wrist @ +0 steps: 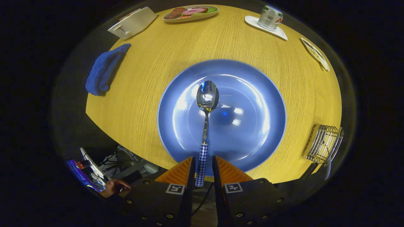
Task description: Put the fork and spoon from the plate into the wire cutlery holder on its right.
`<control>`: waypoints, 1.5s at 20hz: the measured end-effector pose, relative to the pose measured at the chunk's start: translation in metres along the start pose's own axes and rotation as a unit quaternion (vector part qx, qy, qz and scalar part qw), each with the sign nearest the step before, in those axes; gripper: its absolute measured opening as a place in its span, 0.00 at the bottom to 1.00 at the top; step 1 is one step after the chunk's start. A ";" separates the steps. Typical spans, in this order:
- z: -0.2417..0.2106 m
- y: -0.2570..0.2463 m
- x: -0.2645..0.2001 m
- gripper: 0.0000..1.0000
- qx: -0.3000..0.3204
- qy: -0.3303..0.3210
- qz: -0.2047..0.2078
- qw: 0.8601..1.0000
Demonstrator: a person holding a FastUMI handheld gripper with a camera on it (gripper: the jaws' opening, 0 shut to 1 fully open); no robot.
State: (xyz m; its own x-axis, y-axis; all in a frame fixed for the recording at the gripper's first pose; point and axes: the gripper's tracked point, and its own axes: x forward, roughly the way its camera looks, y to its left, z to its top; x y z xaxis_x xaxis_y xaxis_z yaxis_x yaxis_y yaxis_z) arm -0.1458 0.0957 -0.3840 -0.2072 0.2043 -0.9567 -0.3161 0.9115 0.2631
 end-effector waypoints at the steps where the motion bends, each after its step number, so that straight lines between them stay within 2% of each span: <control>1: -0.001 0.001 0.002 0.31 -0.002 0.001 0.000 1.000; 2: 0.000 0.000 0.006 0.31 -0.004 0.000 0.000 1.000; 4: -0.002 -0.004 0.005 0.14 -0.006 0.005 -0.008 1.000; 7: -0.006 -0.002 0.001 0.15 -0.015 -0.004 -0.001 1.000; 9: 0.002 -0.008 0.001 0.03 -0.024 -0.006 -0.014 1.000; 11: 0.002 -0.003 -0.004 0.03 -0.029 -0.008 0.005 1.000; 16: -0.007 -0.026 -0.035 0.03 -0.064 0.015 -0.002 0.998; 21: -0.021 -0.063 -0.060 0.03 -0.084 0.039 -0.044 0.995; 25: -0.041 -0.078 -0.083 0.03 -0.073 0.054 -0.030 0.995; 30: -0.066 -0.115 -0.106 0.03 -0.047 0.062 -0.048 0.996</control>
State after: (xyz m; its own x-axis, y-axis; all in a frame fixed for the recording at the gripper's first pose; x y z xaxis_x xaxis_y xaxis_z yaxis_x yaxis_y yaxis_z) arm -0.1482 -0.0541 -0.3046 -0.2822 0.0674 -0.9570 -0.4245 0.8858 0.1876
